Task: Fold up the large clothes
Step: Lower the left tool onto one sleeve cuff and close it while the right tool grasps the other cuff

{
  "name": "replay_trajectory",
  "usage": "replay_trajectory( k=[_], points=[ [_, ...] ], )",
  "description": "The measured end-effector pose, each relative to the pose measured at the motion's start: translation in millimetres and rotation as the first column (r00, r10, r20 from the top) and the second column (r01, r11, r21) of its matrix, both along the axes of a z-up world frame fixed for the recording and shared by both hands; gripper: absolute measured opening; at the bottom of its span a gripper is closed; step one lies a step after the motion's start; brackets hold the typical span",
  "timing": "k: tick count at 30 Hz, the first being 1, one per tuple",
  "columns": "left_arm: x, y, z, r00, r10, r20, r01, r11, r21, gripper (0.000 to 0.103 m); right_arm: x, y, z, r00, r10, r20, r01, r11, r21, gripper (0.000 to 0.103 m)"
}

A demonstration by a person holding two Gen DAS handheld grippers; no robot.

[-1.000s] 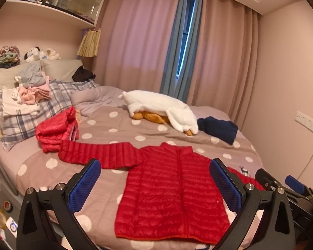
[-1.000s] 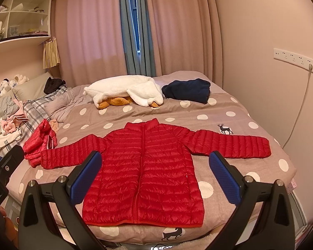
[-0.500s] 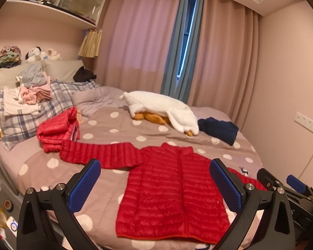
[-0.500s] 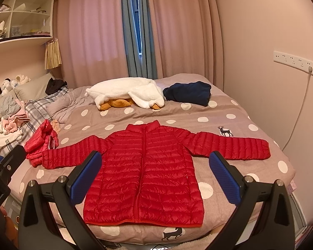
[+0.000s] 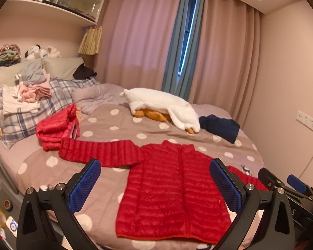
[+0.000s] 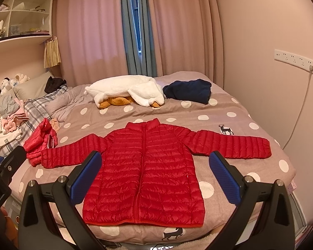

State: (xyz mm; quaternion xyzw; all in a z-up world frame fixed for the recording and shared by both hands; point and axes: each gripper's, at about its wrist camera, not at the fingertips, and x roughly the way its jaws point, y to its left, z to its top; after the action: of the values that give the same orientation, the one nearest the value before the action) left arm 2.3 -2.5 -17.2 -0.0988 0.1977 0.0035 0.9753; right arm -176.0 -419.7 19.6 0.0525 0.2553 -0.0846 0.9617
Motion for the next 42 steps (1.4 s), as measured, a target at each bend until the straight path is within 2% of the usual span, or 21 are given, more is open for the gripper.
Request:
replay_trajectory(
  k=[3,5,8,9,11,12,14,15,17,21,23,25,29,31,33,34,36,37,38,40,42],
  points=[
    [22,10,-9,1.0,0.017,0.009,-0.016,0.999,-0.031,0.103,1,-1,-2,1.0,0.013,0.01,-0.013,1.0,0.01,0.103],
    [46,21,-18,0.999,0.049,-0.023,-0.05,0.997,-0.055,0.103,11,-9,-6,0.999,0.036,0.041,-0.038,0.998,0.041,0.103],
    [91,56,-40,0.996,0.089,-0.019,-0.091,0.982,-0.168,0.103,41,-35,-22,0.999,0.029,0.027,-0.031,0.996,0.086,0.103],
    [113,74,-54,0.994,0.103,-0.026,-0.106,0.969,-0.224,0.103,52,-47,-29,0.999,0.02,0.037,-0.023,0.996,0.09,0.103],
    [141,100,-76,0.993,0.103,-0.059,-0.115,0.949,-0.294,0.103,78,-75,-46,0.999,-0.031,0.045,0.028,0.998,0.064,0.103],
    [158,116,-91,0.992,0.094,-0.079,-0.115,0.934,-0.338,0.103,90,-88,-56,0.996,-0.081,0.026,0.08,0.996,0.038,0.103],
    [190,151,-127,0.982,0.128,-0.141,-0.175,0.897,-0.406,0.103,113,-118,-80,0.984,-0.178,-0.021,0.177,0.984,-0.026,0.103],
    [206,173,-151,0.968,0.172,-0.184,-0.238,0.866,-0.439,0.103,125,-135,-94,0.973,-0.221,-0.06,0.218,0.975,-0.05,0.102],
    [226,198,-181,0.942,0.223,-0.253,-0.319,0.831,-0.456,0.103,140,-165,-118,0.94,-0.309,-0.147,0.302,0.951,-0.071,0.102],
    [256,244,-233,0.906,0.27,-0.326,-0.406,0.773,-0.487,0.103,144,-218,-151,0.885,-0.413,-0.216,0.423,0.906,-0.001,0.102],
    [266,267,-255,0.875,0.318,-0.365,-0.472,0.726,-0.499,0.103,143,-240,-161,0.852,-0.466,-0.238,0.485,0.874,0.027,0.101],
    [279,285,-274,0.843,0.322,-0.431,-0.524,0.676,-0.518,0.1,145,-250,-167,0.828,-0.505,-0.245,0.523,0.852,0.01,0.101],
    [291,306,-304,0.861,0.27,-0.432,-0.5,0.609,-0.616,0.097,148,-259,-170,0.79,-0.566,-0.238,0.571,0.819,-0.054,0.102],
    [290,306,-300,0.876,0.297,-0.379,-0.48,0.6,-0.64,0.087,151,-261,-170,0.783,-0.576,-0.235,0.582,0.812,-0.051,0.101],
    [297,310,-304,0.887,0.269,-0.374,-0.46,0.578,-0.674,0.062,153,-264,-170,0.779,-0.583,-0.23,0.59,0.806,-0.041,0.101],
    [304,312,-310,0.887,0.249,-0.389,-0.46,0.551,-0.696,0.056,155,-265,-169,0.778,-0.586,-0.228,0.594,0.803,-0.035,0.101],
    [310,313,-316,0.874,0.26,-0.412,-0.485,0.541,-0.687,0.032,158,-268,-171,0.773,-0.593,-0.226,0.604,0.797,-0.026,0.101],
    [312,314,-318,0.855,0.288,-0.431,-0.517,0.544,-0.662,0.026,160,-270,-171,0.769,-0.598,-0.226,0.61,0.792,-0.021,0.101],
    [310,314,-318,0.85,0.305,-0.43,-0.526,0.545,-0.653,0.021,161,-271,-172,0.769,-0.598,-0.226,0.611,0.792,-0.014,0.1],
    [309,313,-318,0.842,0.335,-0.424,-0.539,0.553,-0.635,0.018,163,-276,-175,0.77,-0.597,-0.227,0.616,0.788,0.016,0.098],
    [308,311,-316,0.83,0.36,-0.427,-0.558,0.573,-0.601,0.016,162,-285,-178,0.766,-0.599,-0.233,0.627,0.776,0.066,0.096]
  ],
)
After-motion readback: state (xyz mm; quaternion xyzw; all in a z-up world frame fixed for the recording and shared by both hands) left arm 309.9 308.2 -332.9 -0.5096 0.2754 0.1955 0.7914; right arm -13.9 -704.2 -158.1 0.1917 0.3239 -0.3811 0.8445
